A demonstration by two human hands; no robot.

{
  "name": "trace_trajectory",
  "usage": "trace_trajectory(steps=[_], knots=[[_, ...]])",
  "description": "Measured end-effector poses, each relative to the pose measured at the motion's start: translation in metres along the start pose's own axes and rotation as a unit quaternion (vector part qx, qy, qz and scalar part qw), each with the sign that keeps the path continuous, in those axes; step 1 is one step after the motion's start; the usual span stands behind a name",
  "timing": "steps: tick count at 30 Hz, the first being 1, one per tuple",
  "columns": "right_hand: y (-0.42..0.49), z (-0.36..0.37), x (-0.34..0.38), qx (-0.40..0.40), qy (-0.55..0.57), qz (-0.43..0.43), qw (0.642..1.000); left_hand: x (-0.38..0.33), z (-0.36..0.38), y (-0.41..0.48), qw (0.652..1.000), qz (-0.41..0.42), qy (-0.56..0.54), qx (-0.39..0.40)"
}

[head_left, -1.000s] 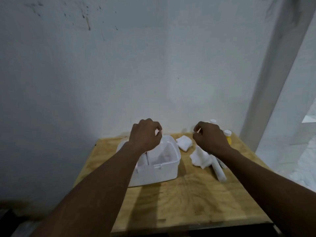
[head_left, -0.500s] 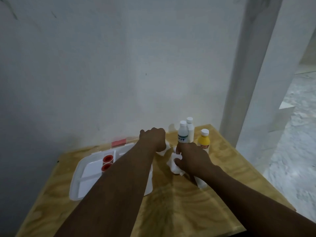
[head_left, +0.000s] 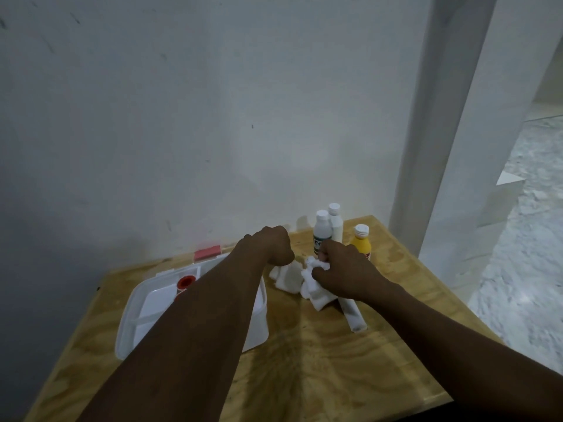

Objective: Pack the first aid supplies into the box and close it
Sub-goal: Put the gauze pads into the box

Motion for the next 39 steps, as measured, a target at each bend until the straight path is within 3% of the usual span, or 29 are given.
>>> trace_trajectory(steps=[10, 19, 31, 35, 39], knots=[[-0.002, 0.004, -0.004, -0.012, 0.015, 0.011, 1.000, 0.000, 0.005, -0.005, 0.997, -0.001, 0.066, 0.030], [-0.003, 0.001, 0.004, -0.022, 0.026, -0.005, 0.999, 0.001, -0.020, -0.014, 0.999, 0.042, -0.011, 0.004], [0.003, -0.032, 0.044, -0.104, 0.176, 0.063, 0.977, 0.036, -0.084, -0.071, 0.962, 0.100, -0.187, -0.174], [0.005, -0.034, 0.088, -0.091, 0.233, 0.059, 0.966, 0.074, -0.106, -0.103, 0.952, 0.064, -0.211, -0.212], [-0.006, -0.023, 0.146, -0.009, 0.319, 0.024, 0.947, 0.134, -0.119, -0.130, 0.927, 0.012, -0.298, -0.227]])
Point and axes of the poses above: each hand's wrist, its own y-axis towards the middle knuckle, its own z-axis out of the palm, x = y × z, the point moved 2 cm from there along y, towards the middle knuckle, and after that the axes turned 11 degrees about -y, right-handed, at the moved point
